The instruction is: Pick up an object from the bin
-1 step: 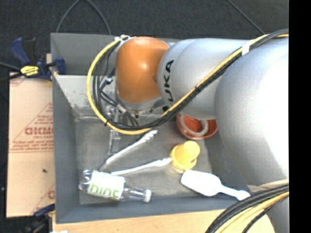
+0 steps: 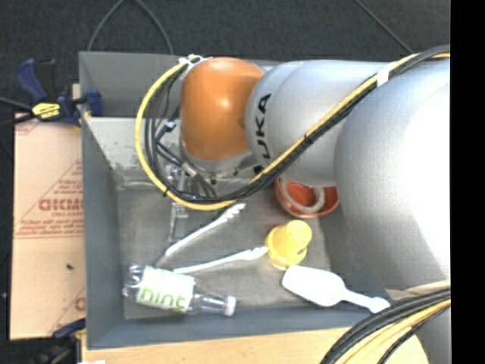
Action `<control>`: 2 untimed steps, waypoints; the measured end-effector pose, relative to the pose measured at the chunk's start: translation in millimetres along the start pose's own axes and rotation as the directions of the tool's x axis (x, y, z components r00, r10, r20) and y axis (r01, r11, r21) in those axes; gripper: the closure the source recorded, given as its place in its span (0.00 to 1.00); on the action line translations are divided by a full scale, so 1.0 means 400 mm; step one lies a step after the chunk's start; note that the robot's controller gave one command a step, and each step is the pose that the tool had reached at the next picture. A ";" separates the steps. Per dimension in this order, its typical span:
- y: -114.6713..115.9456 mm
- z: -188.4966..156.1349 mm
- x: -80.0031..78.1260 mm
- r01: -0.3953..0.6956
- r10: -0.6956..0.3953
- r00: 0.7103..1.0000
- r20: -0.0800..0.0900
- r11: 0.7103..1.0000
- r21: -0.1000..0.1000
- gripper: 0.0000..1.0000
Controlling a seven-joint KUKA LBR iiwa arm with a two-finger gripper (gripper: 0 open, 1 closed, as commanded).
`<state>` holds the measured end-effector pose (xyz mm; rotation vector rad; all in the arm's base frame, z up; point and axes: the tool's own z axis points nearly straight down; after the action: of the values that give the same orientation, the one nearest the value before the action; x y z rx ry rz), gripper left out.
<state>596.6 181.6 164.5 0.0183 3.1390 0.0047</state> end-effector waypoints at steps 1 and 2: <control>-0.152 0.106 0.033 0.112 -0.112 0.994 -0.002 0.994 0.003 0.00; -0.192 0.052 0.022 -0.004 0.004 1.000 0.007 1.000 -0.002 0.00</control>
Offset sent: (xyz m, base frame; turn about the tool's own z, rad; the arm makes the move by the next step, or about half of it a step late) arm -0.0113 -0.0760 -0.0220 0.0043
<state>586.9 105.0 143.6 0.0244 3.1320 0.0077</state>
